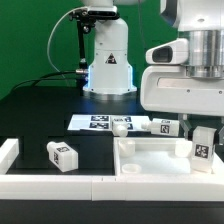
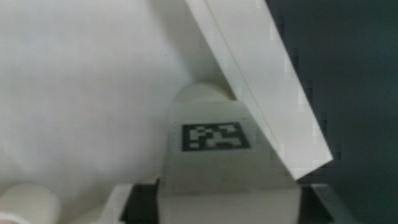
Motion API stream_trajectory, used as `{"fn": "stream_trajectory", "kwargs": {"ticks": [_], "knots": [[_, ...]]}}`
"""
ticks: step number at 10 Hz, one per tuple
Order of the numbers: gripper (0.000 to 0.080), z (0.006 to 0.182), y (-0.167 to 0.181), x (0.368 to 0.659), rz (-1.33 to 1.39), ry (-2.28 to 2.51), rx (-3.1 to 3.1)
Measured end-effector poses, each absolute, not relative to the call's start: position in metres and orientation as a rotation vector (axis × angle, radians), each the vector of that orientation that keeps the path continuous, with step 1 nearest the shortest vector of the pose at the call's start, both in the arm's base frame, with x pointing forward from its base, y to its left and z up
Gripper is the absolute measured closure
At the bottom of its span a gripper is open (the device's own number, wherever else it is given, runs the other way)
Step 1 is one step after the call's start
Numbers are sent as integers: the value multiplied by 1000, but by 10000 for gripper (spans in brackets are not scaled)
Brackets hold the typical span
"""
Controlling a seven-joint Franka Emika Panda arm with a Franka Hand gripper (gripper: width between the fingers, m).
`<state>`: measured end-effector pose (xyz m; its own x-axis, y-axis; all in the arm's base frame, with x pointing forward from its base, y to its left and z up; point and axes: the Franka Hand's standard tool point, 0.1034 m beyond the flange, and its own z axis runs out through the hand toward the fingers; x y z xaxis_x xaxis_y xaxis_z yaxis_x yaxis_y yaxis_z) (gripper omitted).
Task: Assemble one leg
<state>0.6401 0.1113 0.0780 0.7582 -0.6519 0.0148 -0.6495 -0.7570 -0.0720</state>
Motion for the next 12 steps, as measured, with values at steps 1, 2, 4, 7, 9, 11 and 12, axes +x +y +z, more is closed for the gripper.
{"fn": "stream_trajectory", "kwargs": {"ticks": [1, 2, 4, 7, 9, 11, 12], "knots": [[514, 78, 111, 641, -52, 1281, -2797], [514, 78, 110, 641, -48, 1453, -2709], [514, 76, 110, 640, -45, 1784, -2480], [514, 76, 110, 640, -1, 2168, -2109], [512, 75, 110, 640, 8, 2186, -2083], [512, 75, 108, 640, -8, 2052, -2223], [360, 76, 106, 641, -27, 1794, -2435]]}}
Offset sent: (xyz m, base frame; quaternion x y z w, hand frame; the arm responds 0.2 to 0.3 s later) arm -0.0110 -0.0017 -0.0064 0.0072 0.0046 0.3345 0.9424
